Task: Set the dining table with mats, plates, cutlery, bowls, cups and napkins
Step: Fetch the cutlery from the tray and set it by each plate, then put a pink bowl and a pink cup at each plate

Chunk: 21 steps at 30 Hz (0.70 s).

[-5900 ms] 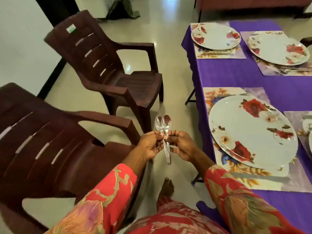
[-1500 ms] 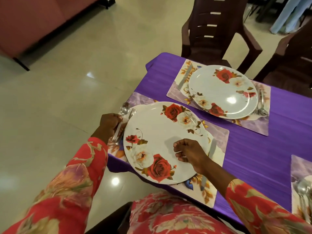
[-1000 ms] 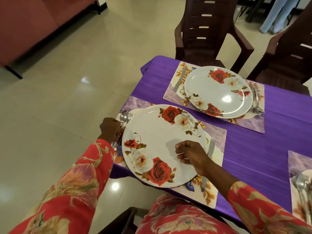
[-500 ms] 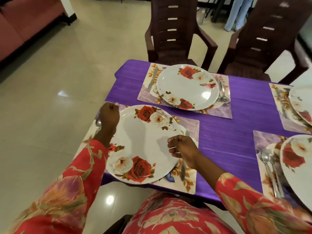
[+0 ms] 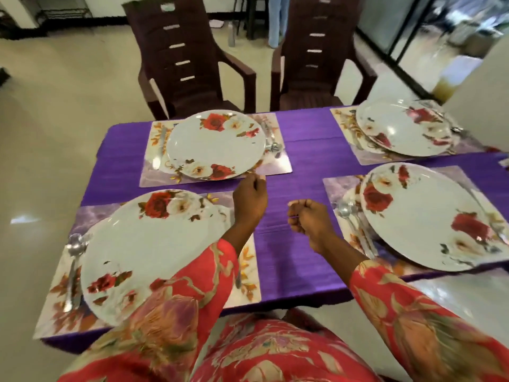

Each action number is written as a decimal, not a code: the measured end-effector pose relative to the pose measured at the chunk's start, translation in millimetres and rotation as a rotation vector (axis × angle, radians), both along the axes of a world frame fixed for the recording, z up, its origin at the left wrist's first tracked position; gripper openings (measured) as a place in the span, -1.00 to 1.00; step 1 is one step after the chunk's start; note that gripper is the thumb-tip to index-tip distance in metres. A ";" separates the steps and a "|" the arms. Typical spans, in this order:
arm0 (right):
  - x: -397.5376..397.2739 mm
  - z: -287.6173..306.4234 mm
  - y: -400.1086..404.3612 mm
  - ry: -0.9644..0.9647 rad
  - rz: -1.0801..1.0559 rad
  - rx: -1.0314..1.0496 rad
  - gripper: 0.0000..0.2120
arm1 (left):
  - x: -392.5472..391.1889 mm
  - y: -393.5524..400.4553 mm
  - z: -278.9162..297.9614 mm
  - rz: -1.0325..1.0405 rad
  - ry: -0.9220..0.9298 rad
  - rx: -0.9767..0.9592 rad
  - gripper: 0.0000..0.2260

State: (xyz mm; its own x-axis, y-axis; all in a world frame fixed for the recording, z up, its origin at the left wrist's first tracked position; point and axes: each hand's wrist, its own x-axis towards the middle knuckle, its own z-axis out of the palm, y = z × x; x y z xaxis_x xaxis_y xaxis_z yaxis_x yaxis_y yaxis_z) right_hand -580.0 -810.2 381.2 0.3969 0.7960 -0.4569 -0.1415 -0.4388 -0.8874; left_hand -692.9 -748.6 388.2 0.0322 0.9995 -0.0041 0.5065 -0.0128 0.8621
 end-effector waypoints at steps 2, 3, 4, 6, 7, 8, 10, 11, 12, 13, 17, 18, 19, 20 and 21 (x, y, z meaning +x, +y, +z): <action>26.4 2.9 -10.1 -0.002 -0.067 0.011 -0.80 | 33.7 -8.1 -3.2 -0.073 0.017 -0.009 -0.71; 41.0 4.2 -15.8 -0.002 -0.096 0.016 -0.80 | 51.5 -13.1 -4.1 -0.113 0.022 -0.008 -0.71; 54.9 4.3 -21.0 -0.005 -0.118 0.025 -0.79 | 67.8 -18.6 -3.9 -0.149 0.019 -0.006 -0.72; 83.3 3.9 -31.6 -0.015 -0.158 0.043 -0.81 | 99.8 -28.4 -2.9 -0.207 0.016 -0.011 -0.72; 97.7 3.8 -37.3 -0.024 -0.175 0.049 -0.83 | 116.1 -33.1 -1.8 -0.233 0.012 -0.010 -0.70; 114.4 3.4 -43.0 -0.038 -0.192 0.054 -0.85 | 135.0 -37.8 -1.3 -0.258 0.008 -0.002 -0.67; 143.5 3.6 -52.2 -0.067 -0.219 0.058 -0.82 | 169.2 -46.1 0.6 -0.298 0.003 0.000 -0.69; 161.6 4.5 -57.3 -0.078 -0.233 0.057 -0.80 | 189.5 -51.8 2.6 -0.317 0.002 -0.006 -0.74; 177.7 5.3 -61.9 -0.090 -0.240 0.056 -0.79 | 207.6 -56.7 3.0 -0.327 0.008 -0.010 -0.77; 196.3 6.4 -67.1 -0.107 -0.244 0.051 -0.80 | 227.7 -62.1 4.3 -0.338 0.017 -0.011 -0.79; 265.8 6.0 -85.1 -0.188 -0.267 0.054 -0.83 | 297.2 -80.0 5.3 -0.410 0.032 0.034 -0.76; 285.4 4.2 -89.7 -0.205 -0.281 0.056 -0.83 | 316.0 -84.7 6.0 -0.428 0.039 0.050 -0.75; 302.8 3.0 -94.5 -0.232 -0.291 0.055 -0.84 | 333.2 -89.2 6.7 -0.442 0.046 0.059 -0.74; 317.9 1.6 -99.1 -0.264 -0.302 0.045 -0.85 | 348.0 -93.0 6.8 -0.452 0.055 0.059 -0.74; 335.4 0.2 -105.4 -0.293 -0.322 0.033 -0.85 | 365.7 -98.3 7.2 -0.467 0.064 0.051 -0.74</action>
State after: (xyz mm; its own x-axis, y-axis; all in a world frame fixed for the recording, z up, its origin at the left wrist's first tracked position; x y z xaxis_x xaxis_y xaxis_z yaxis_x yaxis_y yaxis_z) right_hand -244.6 -915.5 381.4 0.7363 0.6230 -0.2640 -0.0060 -0.3841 -0.9233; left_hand -327.2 -846.9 395.4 0.4798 0.8769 0.0281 0.4883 -0.2935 0.8218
